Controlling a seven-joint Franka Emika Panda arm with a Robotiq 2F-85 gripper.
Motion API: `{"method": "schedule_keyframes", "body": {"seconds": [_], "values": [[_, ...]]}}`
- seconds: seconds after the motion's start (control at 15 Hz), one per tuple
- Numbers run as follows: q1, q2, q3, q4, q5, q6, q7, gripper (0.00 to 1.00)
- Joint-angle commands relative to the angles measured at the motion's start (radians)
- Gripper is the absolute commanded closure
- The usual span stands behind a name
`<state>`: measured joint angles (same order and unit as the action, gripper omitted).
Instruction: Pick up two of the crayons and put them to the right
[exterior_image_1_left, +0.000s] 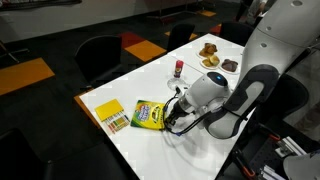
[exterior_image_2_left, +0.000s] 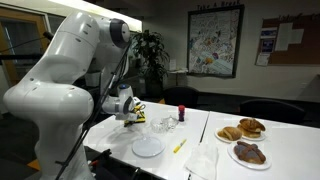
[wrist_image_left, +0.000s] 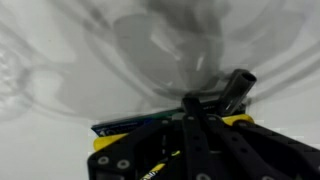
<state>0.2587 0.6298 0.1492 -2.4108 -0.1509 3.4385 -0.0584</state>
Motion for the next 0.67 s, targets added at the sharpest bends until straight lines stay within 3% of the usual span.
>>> {"method": "schedule_keyframes", "body": {"seconds": [0.0, 0.33, 0.6], "values": [[0.024, 0.038, -0.001, 0.026, 0.032, 0.036, -0.004, 1.0], [0.058, -0.05, 0.004, -0.018, 0.058, -0.04, 0.018, 1.0], [0.159, -0.12, -0.059, -0.031, 0.143, -0.128, 0.032, 1.0]]}}
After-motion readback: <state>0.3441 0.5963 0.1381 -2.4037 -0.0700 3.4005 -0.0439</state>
